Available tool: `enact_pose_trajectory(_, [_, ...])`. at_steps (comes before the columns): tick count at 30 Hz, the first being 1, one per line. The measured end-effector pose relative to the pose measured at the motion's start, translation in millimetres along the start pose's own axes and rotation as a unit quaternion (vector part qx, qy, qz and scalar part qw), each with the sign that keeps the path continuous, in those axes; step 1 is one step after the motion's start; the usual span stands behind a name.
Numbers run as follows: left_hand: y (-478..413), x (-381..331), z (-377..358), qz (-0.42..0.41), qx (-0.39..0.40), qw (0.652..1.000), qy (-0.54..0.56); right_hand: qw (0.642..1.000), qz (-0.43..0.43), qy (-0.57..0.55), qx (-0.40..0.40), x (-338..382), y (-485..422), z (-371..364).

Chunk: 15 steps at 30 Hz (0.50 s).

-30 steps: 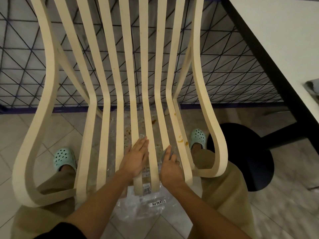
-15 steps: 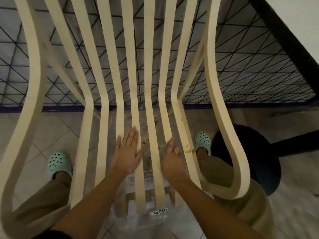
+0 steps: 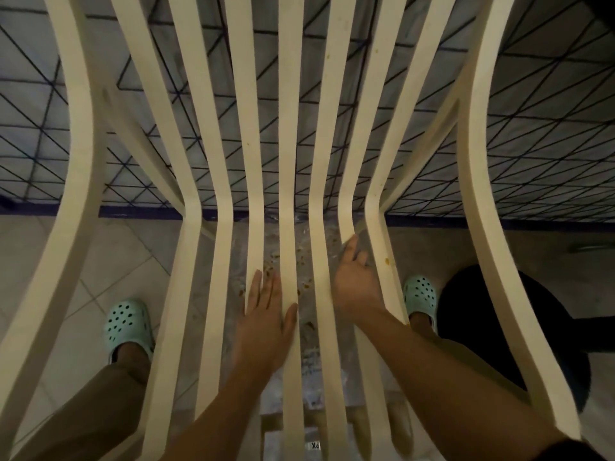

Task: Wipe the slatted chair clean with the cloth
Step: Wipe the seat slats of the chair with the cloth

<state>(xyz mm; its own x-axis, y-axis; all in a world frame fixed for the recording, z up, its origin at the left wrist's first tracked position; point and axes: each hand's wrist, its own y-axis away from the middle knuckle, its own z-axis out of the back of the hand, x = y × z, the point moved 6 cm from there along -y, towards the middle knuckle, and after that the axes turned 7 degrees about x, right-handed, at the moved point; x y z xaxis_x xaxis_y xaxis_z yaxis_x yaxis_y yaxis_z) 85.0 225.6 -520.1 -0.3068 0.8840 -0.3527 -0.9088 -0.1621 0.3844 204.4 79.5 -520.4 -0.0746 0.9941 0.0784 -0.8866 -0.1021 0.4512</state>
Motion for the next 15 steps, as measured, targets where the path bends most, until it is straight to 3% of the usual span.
enact_pose_trajectory(8, [-1.2, 2.2, -6.0, 0.004, 0.034, 0.999, -0.009, 0.998, -0.041, -0.017, -0.052, 14.3, -68.5, 24.6])
enact_pose_trajectory(15, [-6.4, 5.2, -7.2, 0.001, 0.024, 0.999, -0.03, 0.995, -0.012, -0.081, -0.052, 16.3, -72.9, 28.5])
